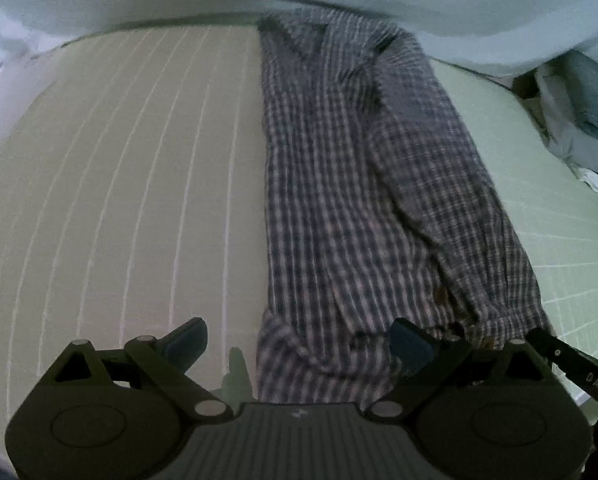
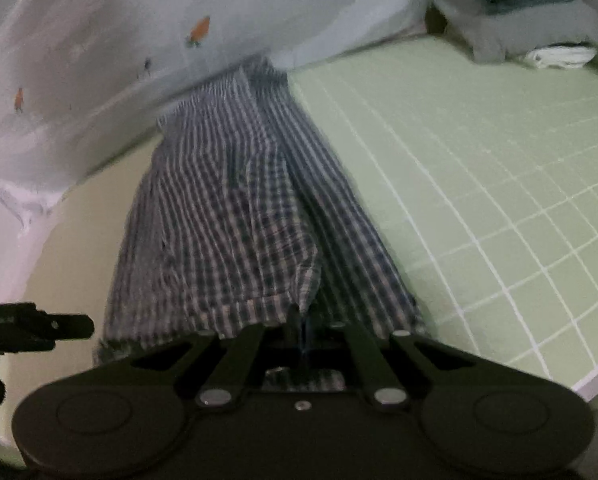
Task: Fold clothes
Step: 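Straighten the folded shirt strip with the right gripper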
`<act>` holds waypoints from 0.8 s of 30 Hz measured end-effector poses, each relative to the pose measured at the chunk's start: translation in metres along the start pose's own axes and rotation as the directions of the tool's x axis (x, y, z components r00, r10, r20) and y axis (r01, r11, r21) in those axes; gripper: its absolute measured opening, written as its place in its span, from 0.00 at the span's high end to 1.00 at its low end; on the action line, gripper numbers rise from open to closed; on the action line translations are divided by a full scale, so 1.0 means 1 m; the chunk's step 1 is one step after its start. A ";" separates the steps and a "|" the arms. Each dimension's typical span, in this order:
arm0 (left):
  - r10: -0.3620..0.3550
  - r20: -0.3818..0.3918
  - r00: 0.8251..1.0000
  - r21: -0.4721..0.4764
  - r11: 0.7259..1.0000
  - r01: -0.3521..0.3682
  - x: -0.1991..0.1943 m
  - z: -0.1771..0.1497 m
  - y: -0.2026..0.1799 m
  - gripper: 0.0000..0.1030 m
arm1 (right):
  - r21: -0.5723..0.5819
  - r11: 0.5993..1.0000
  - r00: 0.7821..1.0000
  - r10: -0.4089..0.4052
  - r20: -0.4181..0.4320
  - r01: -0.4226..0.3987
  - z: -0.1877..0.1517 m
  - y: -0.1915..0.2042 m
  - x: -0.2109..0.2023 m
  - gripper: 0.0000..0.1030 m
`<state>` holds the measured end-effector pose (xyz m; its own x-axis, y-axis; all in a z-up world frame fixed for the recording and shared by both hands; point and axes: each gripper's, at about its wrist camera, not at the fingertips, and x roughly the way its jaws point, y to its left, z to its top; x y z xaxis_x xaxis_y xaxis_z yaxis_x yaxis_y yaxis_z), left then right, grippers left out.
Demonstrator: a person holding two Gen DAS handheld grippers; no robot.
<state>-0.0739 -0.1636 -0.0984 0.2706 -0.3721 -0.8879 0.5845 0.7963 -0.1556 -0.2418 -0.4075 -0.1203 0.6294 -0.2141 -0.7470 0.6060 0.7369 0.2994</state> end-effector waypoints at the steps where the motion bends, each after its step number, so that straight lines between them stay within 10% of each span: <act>1: 0.010 -0.006 1.000 -0.012 1.000 -0.010 0.000 -0.002 -0.001 0.05 | -0.012 1.000 1.000 0.004 -0.005 -0.005 0.001 -0.002 -0.001 0.97; 12: 0.083 -0.055 0.995 -0.090 0.992 -0.088 0.001 -0.022 0.002 0.05 | -0.095 0.995 0.997 -0.034 -0.070 0.027 0.002 -0.028 -0.001 0.90; 19: 0.111 -0.091 0.990 -0.125 0.985 -0.122 0.003 -0.038 0.002 0.05 | -0.102 0.994 0.994 -0.055 -0.096 0.045 0.000 -0.044 0.002 0.38; 24: 0.119 -0.099 0.988 -0.114 0.985 -0.130 0.006 -0.047 -0.007 0.05 | -0.191 0.979 0.989 -0.091 -0.115 0.067 -0.004 -0.040 0.008 0.25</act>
